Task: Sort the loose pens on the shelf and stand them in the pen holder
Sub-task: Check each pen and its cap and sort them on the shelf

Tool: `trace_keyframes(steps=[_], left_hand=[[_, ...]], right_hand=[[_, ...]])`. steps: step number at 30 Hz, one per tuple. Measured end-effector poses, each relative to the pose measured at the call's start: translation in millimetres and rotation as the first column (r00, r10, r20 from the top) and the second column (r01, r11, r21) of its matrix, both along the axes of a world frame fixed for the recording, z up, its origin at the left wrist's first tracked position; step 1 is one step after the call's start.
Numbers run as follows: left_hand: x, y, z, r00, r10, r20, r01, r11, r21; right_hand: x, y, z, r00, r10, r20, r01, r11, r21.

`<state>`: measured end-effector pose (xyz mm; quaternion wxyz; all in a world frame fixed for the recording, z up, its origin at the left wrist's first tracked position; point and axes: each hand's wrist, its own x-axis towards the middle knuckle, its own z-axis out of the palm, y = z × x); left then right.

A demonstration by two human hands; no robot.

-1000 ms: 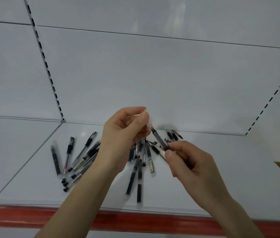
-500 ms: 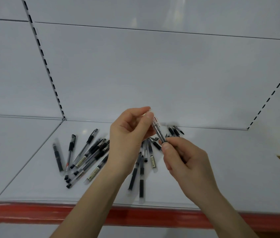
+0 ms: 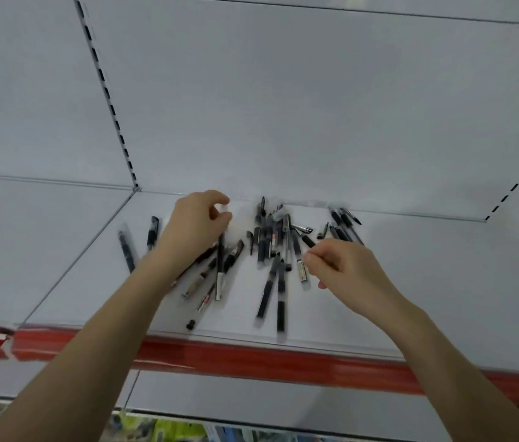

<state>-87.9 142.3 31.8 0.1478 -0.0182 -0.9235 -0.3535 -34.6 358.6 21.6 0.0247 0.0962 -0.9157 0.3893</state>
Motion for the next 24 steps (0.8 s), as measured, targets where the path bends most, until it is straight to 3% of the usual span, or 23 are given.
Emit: trace_keyframes(steps=[7, 14, 18, 24], left_hand=[[-12.0, -23.8, -16.7, 0.987, 0.055, 0.151, -0.014, 0.965, -0.261], [-9.9, 6.8, -16.7, 0.996, -0.08, 0.027, 0.084, 0.948, -0.308], [-15.9, 23.1, -18.0, 0.991, -0.103, 0.091, 0.131, 0.901, -0.414], [-31.8, 25.1, -22.1, 0.976, -0.097, 0.193, 0.179, 0.864, -0.471]], right_hand=[[-12.8, -12.1, -11.4, 1.0, 0.029, 0.007, -0.03, 0.991, 0.132], [-19.0, -11.3, -7.3, 1.0, 0.005, 0.017, -0.008, 0.979, 0.206], [-15.0, -20.9, -2.7, 1.0, 0.026, 0.006, -0.027, 0.974, 0.224], [-9.3, -31.3, 0.7, 0.993, 0.075, 0.091, -0.108, 0.889, 0.445]])
